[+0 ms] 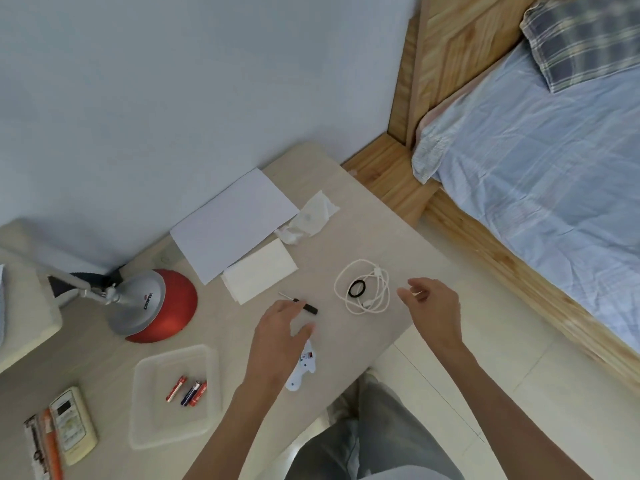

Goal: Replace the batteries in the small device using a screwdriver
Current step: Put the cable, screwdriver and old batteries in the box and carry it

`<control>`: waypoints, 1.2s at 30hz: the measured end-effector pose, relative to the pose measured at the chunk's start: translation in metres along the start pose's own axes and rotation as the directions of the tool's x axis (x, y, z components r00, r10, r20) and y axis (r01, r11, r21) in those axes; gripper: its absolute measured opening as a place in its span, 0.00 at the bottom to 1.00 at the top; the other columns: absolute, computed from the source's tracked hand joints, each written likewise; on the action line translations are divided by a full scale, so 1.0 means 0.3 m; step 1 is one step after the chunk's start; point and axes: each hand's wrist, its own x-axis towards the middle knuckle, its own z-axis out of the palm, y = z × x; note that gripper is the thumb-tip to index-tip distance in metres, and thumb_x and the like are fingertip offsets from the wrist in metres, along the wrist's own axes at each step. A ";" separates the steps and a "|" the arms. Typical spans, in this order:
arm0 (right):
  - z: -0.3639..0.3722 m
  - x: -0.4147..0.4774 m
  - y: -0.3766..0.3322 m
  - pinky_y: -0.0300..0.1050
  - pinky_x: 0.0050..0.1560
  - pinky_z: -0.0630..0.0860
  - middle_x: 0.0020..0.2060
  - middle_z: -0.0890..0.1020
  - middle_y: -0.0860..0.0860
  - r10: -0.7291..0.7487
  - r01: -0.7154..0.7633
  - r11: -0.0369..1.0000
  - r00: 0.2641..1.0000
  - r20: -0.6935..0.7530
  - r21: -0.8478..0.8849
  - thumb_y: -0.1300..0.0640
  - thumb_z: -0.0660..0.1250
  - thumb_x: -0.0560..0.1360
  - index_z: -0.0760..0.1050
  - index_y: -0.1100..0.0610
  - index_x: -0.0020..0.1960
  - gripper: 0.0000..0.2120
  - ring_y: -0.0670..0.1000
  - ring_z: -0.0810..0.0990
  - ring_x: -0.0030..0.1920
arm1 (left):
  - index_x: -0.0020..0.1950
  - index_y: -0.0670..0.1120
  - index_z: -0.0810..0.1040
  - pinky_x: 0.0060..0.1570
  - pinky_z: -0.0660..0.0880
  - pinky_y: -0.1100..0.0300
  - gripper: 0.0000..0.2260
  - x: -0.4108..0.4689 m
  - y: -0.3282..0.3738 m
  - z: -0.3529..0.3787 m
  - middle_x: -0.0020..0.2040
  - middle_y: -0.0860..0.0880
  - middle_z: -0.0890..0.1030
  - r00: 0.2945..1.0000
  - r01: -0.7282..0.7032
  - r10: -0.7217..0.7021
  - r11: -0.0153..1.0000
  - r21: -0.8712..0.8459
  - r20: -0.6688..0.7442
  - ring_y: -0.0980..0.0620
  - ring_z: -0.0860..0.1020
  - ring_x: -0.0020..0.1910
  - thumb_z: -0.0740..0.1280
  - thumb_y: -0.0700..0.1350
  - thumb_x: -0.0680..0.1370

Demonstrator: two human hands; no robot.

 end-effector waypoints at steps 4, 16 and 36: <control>0.078 0.041 0.034 0.50 0.57 0.80 0.52 0.86 0.49 0.132 -0.124 0.990 0.983 0.125 -0.069 0.43 0.76 0.76 0.83 0.56 0.63 0.22 0.51 0.85 0.50 | 0.73 0.49 0.82 0.67 0.79 0.52 0.21 0.129 0.071 0.051 0.66 0.51 0.84 0.998 0.036 -0.030 0.989 -0.145 0.049 0.51 0.83 0.61 0.77 0.49 0.80; 0.205 0.110 -0.012 0.52 0.46 0.80 0.36 0.82 0.51 0.185 -0.157 0.978 0.957 0.224 -0.136 0.52 0.75 0.75 0.79 0.57 0.41 0.11 0.56 0.82 0.40 | 0.59 0.44 0.87 0.60 0.84 0.49 0.08 0.257 0.088 0.144 0.54 0.51 0.87 0.981 0.176 -0.155 0.965 -0.194 0.120 0.54 0.86 0.49 0.75 0.44 0.82; 0.173 0.190 0.027 0.49 0.35 0.77 0.28 0.79 0.52 0.216 -0.180 0.973 0.931 0.296 -0.144 0.61 0.73 0.77 0.75 0.58 0.32 0.15 0.52 0.78 0.30 | 0.57 0.44 0.90 0.64 0.81 0.59 0.10 0.357 0.047 0.233 0.65 0.51 0.87 0.978 0.203 -0.183 0.951 -0.235 0.102 0.53 0.86 0.58 0.69 0.36 0.82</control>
